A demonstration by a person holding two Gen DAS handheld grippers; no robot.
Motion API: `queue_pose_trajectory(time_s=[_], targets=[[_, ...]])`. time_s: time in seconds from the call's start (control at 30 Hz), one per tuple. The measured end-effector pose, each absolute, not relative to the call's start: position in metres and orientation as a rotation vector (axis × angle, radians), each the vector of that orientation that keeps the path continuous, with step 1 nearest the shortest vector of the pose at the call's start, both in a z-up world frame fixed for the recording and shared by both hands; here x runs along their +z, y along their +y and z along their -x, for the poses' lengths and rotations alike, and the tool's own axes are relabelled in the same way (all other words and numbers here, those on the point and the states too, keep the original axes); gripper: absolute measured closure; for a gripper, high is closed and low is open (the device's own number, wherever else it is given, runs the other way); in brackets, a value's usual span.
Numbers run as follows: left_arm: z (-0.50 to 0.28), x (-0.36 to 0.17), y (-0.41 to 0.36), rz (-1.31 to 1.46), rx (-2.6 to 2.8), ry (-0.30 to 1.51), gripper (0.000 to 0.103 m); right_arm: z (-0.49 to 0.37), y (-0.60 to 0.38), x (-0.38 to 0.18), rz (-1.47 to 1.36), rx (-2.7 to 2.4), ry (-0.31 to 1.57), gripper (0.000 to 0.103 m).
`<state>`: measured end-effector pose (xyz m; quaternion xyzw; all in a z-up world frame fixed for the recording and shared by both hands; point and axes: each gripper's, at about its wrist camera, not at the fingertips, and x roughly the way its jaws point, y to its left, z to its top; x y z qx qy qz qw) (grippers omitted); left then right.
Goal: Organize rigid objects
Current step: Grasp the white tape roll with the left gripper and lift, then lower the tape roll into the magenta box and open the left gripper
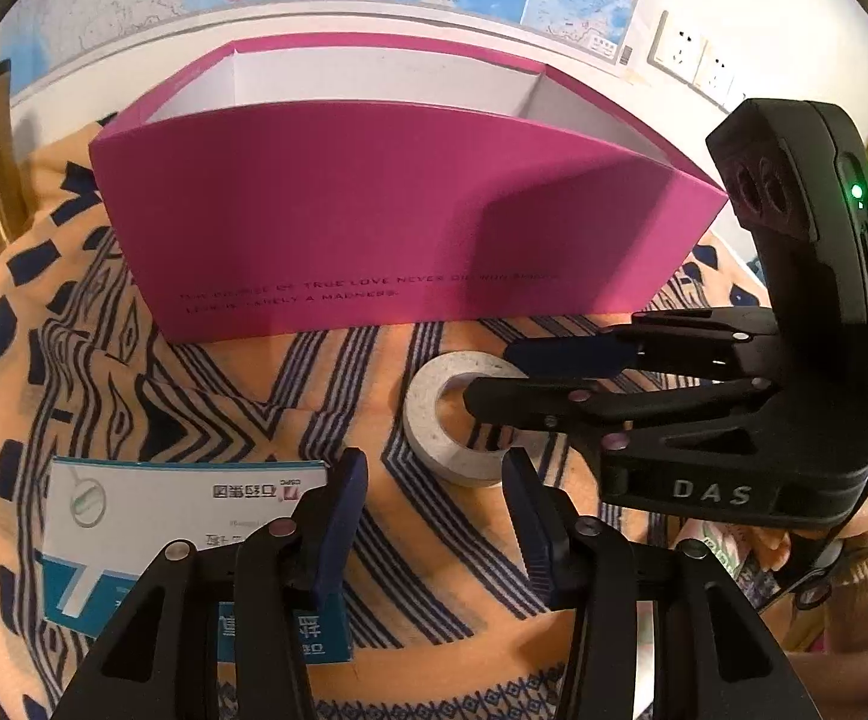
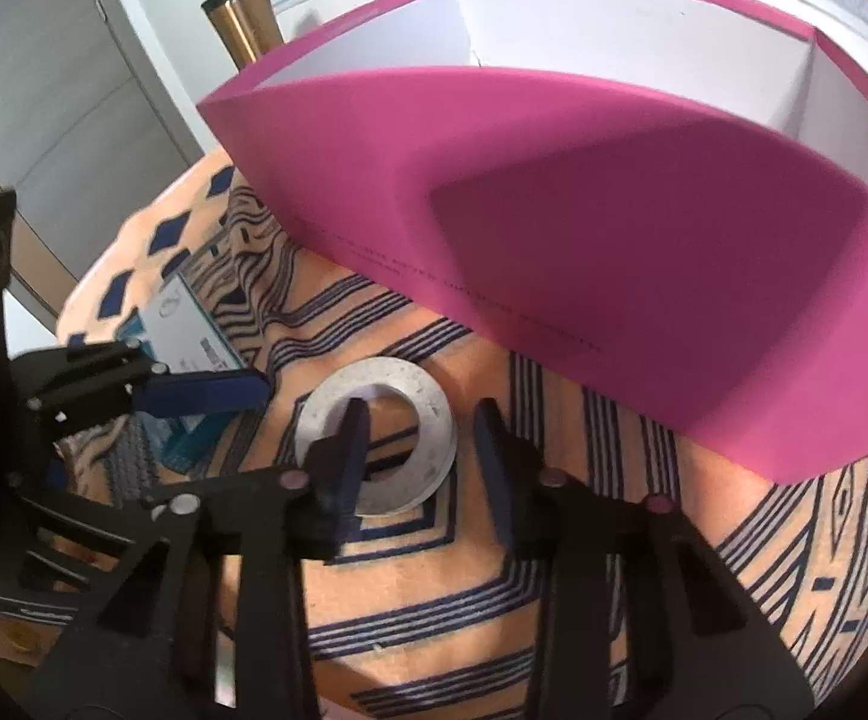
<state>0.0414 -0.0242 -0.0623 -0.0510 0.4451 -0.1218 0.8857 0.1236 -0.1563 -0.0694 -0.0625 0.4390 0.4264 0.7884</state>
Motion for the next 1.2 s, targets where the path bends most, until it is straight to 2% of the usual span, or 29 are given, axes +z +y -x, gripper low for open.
queue_pose_trajectory(time_s=[0.17, 0.3, 0.57, 1.2], targets=[[-0.044, -0.065, -0.025, 0.13, -0.288, 0.955, 0.066, -0.124, -0.155, -0.07, 0.168, 0.904, 0.935, 0.085], [-0.047, -0.065, -0.025, 0.156, -0.313, 0.963, 0.07, -0.124, -0.159, -0.071, 0.151, 0.896, 0.935, 0.086], [-0.041, -0.047, -0.035, 0.149, -0.359, 0.921, 0.07, -0.116, -0.174, -0.056, 0.116, 0.894, 0.9, 0.086], [-0.061, 0.042, -0.07, 0.063, -0.488, 0.712, 0.07, -0.109, -0.231, 0.036, 0.095, 0.801, 0.677, 0.086]])
